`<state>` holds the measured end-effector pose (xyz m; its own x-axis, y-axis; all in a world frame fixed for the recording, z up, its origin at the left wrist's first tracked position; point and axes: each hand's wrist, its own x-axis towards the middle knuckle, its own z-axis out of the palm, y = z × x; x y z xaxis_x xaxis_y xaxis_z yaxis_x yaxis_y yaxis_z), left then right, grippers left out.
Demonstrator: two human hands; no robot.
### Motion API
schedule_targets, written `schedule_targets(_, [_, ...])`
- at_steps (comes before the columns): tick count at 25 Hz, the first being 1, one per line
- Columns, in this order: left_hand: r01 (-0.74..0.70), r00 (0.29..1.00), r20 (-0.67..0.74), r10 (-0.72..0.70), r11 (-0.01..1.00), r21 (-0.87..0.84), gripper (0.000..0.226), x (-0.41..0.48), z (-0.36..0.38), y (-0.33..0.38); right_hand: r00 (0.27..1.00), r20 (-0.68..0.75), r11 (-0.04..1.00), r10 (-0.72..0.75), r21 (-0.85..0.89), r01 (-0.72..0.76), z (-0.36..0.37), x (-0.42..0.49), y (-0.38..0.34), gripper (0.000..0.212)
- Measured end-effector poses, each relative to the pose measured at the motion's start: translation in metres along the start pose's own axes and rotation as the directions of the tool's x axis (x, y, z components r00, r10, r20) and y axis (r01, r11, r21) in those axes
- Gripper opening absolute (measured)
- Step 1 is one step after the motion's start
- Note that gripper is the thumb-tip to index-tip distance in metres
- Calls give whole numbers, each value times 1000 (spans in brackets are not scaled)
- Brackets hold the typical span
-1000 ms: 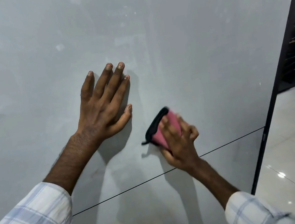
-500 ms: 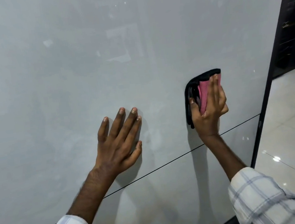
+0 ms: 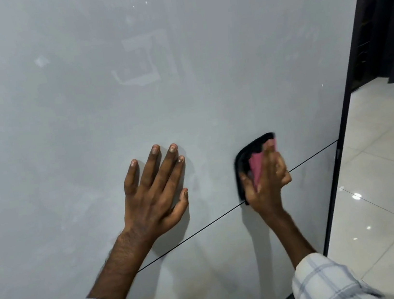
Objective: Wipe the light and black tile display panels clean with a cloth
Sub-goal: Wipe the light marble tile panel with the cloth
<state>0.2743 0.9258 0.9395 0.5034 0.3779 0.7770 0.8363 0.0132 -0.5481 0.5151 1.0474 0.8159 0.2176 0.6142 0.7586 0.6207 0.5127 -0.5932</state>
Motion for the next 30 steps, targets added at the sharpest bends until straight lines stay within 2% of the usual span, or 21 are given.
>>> schedule_targets(1, [0,1000,-2,0,1000,-6,70,1,0,0,975,-42,973,218,92,-213,0,11,4,92])
schedule_targets(2, [-1,1000,-3,1,1000,-12,70,1,0,0,915,-72,908,398,174,-381,3,16,4,89])
schedule_targets(4, [-2,1000,-3,2,1000,-21,69,-1,1,-1,802,-98,797,589,233,-557,15,7,-10,85])
schedule_targets(6, [-1,1000,-11,0,1000,-16,67,-2,0,-1,788,-81,786,610,189,-589,32,-28,-42,84])
schedule_targets(10, [-6,1000,-16,6,999,-34,64,-2,0,-3,882,66,880,466,67,-470,56,-117,-117,87])
schedule_targets(13, [-31,999,-17,30,998,-62,61,-4,1,-5,934,66,935,351,32,-354,48,-111,-102,89])
schedule_targets(14, [-37,999,-16,36,997,-73,60,-5,1,-5,939,65,940,339,14,-340,44,-101,-87,90])
schedule_targets(15, [-45,999,-21,44,996,-81,58,-6,1,-5,918,43,919,394,14,-395,39,-84,-72,91])
schedule_targets(16, [-52,998,-28,50,995,-88,56,-6,2,-5,857,7,855,515,55,-515,35,-62,-55,93])
schedule_targets(18, [-45,998,-37,41,993,-110,52,-4,2,-4,644,-28,636,765,195,-747,24,-11,-24,97])
schedule_targets(19, [-41,998,-44,36,993,-114,50,-4,3,-4,559,-24,548,829,238,-802,18,9,-9,93])
schedule_targets(21, [-45,997,-65,37,992,-122,45,-5,3,-4,500,-29,488,866,265,-831,11,33,14,84])
schedule_targets(23, [6,996,-81,-22,981,-194,38,-3,0,-2,505,-53,499,862,268,-824,15,34,24,86])
schedule_targets(25, [103,987,-89,-132,955,-278,35,9,-6,7,553,-50,544,832,273,-794,19,27,25,96])
schedule_targets(27, [157,977,-97,-192,944,-290,39,30,-10,20,646,-87,637,759,310,-706,14,27,31,98])
schedule_targets(30, [211,960,-135,-244,952,-222,47,72,-7,34,785,-158,786,599,302,-539,1,46,54,87])
